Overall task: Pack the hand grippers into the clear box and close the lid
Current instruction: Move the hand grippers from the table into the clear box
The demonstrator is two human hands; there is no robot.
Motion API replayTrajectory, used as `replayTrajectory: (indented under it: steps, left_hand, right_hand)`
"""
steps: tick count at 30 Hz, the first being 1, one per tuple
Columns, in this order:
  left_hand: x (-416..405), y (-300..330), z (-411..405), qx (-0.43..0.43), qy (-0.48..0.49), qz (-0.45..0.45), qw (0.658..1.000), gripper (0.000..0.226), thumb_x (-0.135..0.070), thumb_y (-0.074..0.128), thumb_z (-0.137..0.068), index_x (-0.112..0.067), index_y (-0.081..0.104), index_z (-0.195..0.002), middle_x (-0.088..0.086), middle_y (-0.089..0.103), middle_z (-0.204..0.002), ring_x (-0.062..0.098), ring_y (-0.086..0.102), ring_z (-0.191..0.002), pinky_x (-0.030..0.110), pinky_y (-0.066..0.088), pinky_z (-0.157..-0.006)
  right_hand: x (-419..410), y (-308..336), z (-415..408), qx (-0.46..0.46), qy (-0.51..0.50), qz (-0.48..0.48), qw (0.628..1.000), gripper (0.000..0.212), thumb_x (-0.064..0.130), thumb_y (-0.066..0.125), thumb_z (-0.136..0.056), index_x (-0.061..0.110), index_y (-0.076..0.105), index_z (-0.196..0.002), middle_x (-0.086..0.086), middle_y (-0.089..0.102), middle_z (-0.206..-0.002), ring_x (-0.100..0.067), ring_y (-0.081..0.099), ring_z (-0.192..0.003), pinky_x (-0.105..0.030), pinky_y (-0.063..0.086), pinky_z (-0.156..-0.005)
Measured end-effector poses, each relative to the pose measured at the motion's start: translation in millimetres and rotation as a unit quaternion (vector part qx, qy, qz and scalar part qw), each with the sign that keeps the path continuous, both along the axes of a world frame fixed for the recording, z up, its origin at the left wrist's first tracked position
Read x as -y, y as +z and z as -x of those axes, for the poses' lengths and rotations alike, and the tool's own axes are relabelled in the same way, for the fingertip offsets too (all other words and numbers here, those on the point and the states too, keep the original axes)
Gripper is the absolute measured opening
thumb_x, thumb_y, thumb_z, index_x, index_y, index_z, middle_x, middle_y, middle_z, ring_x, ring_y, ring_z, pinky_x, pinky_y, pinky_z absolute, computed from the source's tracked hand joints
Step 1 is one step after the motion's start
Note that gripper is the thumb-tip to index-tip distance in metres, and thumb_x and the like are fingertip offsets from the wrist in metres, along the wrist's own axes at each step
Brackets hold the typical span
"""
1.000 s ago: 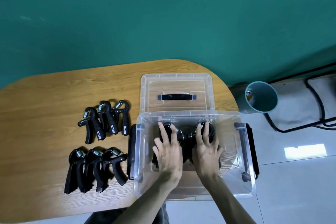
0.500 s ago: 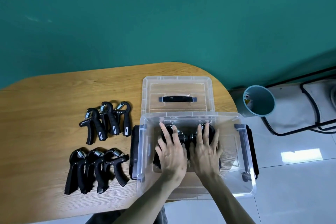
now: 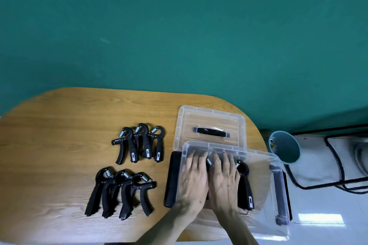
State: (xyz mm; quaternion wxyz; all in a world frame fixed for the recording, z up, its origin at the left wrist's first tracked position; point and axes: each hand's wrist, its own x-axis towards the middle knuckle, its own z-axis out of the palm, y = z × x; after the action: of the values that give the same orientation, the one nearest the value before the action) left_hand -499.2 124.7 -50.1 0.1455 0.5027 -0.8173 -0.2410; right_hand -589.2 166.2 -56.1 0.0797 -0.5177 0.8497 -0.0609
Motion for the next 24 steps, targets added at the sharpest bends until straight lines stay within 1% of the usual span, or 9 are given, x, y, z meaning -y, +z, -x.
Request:
replayTrajectory:
  steps: [2,4,9,11,16,18,20,22,24]
  left_hand:
    - [11,10,-15,-0.016,-0.003,0.008,1.0,0.054,-0.008,0.059,-0.091,-0.015,0.042,-0.141,0.002,0.058,-0.137,0.021,0.046,-0.134,0.038,0.043,-0.11]
    - [23,21,-31,-0.019,0.001,0.026,0.999,0.05,-0.012,0.058,-0.091,-0.016,0.044,-0.139,0.001,0.059,-0.134,0.019,0.048,-0.13,0.035,0.045,-0.106]
    - [51,33,-93,-0.045,0.097,0.014,0.994,0.04,-0.023,0.044,-0.098,-0.02,0.045,-0.137,-0.001,0.066,-0.124,0.014,0.067,-0.102,0.03,0.058,-0.083]
    - [62,32,-124,-0.048,0.132,0.01,0.99,0.036,-0.025,0.042,-0.102,-0.022,0.045,-0.138,-0.003,0.066,-0.126,0.013,0.068,-0.103,0.029,0.058,-0.081]
    - [79,27,-193,-0.014,0.168,-0.017,0.986,0.041,-0.032,0.03,-0.102,-0.023,0.047,-0.138,-0.004,0.067,-0.126,0.013,0.065,-0.109,0.03,0.055,-0.086]
    - [85,23,-216,0.005,0.181,-0.056,0.982,0.047,-0.034,0.022,-0.102,-0.025,0.041,-0.144,-0.005,0.062,-0.135,0.012,0.059,-0.119,0.029,0.047,-0.098]
    - [88,17,-236,0.024,0.194,-0.073,0.978,0.045,-0.033,0.023,-0.105,-0.028,0.031,-0.149,-0.007,0.053,-0.144,0.01,0.049,-0.128,0.029,0.035,-0.108]
    - [91,8,-257,0.044,0.208,-0.094,0.973,0.045,-0.031,0.026,-0.107,-0.028,0.024,-0.151,-0.007,0.046,-0.149,0.01,0.041,-0.135,0.03,0.024,-0.114]
    - [90,-2,-275,0.059,0.224,-0.112,0.966,0.045,-0.032,0.024,-0.107,-0.028,0.019,-0.151,-0.003,0.042,-0.152,0.013,0.037,-0.139,0.034,0.019,-0.118]
  right_hand:
    - [9,8,-15,0.002,0.019,0.008,1.0,0.057,0.015,0.066,-0.09,0.012,0.044,-0.142,-0.019,0.049,-0.147,-0.039,0.041,-0.14,-0.054,0.045,-0.103]
    - [21,17,-32,0.005,0.033,0.022,0.999,0.059,0.017,0.068,-0.088,0.012,0.043,-0.141,-0.018,0.049,-0.146,-0.038,0.044,-0.136,-0.052,0.049,-0.1]
    - [60,38,-83,0.013,0.074,0.051,0.996,0.044,0.024,0.041,-0.099,0.015,0.042,-0.142,-0.014,0.043,-0.151,-0.035,0.048,-0.128,-0.051,0.05,-0.098]
    - [75,40,-105,0.017,0.091,0.047,0.995,0.045,0.026,0.034,-0.1,0.017,0.042,-0.144,-0.011,0.041,-0.153,-0.033,0.049,-0.127,-0.05,0.05,-0.098]
    - [104,36,-163,0.018,0.135,0.034,0.99,0.045,0.029,0.033,-0.1,0.016,0.047,-0.14,-0.011,0.049,-0.147,-0.033,0.057,-0.116,-0.049,0.055,-0.088]
    - [114,31,-187,0.021,0.162,0.024,0.986,0.042,0.026,0.038,-0.102,0.016,0.045,-0.142,-0.009,0.049,-0.148,-0.031,0.056,-0.118,-0.048,0.055,-0.089]
    - [123,24,-206,0.02,0.182,0.018,0.983,0.043,0.023,0.047,-0.101,0.016,0.046,-0.143,-0.007,0.05,-0.145,-0.03,0.056,-0.118,-0.046,0.055,-0.089]
    - [132,15,-225,0.018,0.198,0.001,0.98,0.042,0.022,0.05,-0.1,0.016,0.047,-0.142,-0.007,0.052,-0.141,-0.03,0.057,-0.115,-0.045,0.055,-0.088]
    - [139,5,-240,0.015,0.209,-0.022,0.978,0.042,0.022,0.052,-0.099,0.016,0.049,-0.141,-0.008,0.053,-0.14,-0.031,0.057,-0.114,-0.045,0.055,-0.088]
